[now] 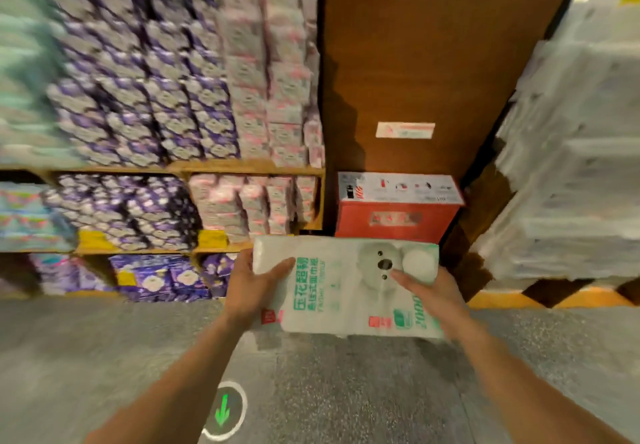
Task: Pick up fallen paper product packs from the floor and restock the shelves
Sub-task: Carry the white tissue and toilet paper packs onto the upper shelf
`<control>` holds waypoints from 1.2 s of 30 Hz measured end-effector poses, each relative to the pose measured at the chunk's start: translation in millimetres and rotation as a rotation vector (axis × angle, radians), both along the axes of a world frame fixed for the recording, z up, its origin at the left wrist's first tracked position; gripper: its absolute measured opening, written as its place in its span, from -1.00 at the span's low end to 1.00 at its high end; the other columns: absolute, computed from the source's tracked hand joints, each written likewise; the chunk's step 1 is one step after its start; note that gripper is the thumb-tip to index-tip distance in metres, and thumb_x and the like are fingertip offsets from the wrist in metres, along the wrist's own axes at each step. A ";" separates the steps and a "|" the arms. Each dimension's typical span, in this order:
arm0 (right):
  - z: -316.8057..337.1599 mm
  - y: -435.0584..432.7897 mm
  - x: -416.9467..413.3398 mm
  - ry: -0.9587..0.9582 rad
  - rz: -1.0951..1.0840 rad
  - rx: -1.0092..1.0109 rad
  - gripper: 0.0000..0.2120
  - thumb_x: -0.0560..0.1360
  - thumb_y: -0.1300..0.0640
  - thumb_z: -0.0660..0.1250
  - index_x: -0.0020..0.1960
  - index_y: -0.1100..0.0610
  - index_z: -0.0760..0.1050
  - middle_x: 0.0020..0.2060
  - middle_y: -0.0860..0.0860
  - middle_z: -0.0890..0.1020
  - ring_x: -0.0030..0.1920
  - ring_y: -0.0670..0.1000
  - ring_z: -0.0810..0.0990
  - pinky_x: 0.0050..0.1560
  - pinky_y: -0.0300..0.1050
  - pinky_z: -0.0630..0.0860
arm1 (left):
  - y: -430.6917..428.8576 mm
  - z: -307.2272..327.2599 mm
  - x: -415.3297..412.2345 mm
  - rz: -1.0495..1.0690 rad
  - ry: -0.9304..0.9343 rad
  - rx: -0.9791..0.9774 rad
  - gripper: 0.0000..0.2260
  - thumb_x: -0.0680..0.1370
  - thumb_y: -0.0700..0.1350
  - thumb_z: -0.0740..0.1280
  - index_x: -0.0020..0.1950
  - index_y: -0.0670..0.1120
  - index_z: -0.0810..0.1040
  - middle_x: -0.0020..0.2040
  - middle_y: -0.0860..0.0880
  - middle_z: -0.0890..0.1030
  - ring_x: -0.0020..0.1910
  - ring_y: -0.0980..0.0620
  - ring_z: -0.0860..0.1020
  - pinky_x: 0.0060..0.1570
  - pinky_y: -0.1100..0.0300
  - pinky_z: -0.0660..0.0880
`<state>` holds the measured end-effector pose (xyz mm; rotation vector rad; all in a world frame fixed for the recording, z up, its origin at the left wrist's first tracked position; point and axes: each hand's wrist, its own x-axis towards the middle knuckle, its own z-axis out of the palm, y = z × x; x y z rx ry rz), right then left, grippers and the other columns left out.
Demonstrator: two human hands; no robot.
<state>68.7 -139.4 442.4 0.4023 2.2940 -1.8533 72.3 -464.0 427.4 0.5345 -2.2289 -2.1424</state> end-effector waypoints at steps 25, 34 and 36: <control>246.1 -564.7 300.9 0.261 1.130 0.033 -0.73 0.40 -0.04 0.60 -0.01 0.09 0.69 -0.16 -0.03 0.77 -0.19 -0.05 0.75 -0.20 -0.11 0.67 | -416.8 198.8 604.4 0.978 0.165 -0.241 -0.19 0.23 0.30 0.64 0.30 -0.13 0.51 0.13 -0.08 0.69 0.05 -0.05 0.70 0.00 -0.07 0.67; 265.8 -843.5 538.7 0.315 1.597 -0.139 -0.81 0.46 0.03 0.55 -0.01 0.11 0.66 -0.21 -0.10 0.73 -0.31 -0.22 0.69 -0.37 -0.37 0.54 | -549.0 240.9 882.9 1.456 0.099 -0.405 -0.34 0.33 0.22 0.60 0.29 -0.08 0.51 0.10 -0.03 0.70 -0.03 0.02 0.72 -0.13 0.03 0.69; 264.5 -904.1 588.7 0.329 1.704 -0.150 -0.81 0.46 0.04 0.55 0.00 0.10 0.65 -0.23 -0.12 0.73 -0.31 -0.22 0.70 -0.39 -0.37 0.52 | -568.7 240.6 930.7 1.564 0.071 -0.411 -0.36 0.36 0.19 0.59 0.31 -0.04 0.46 0.10 0.00 0.69 -0.03 0.02 0.72 -0.12 -0.02 0.70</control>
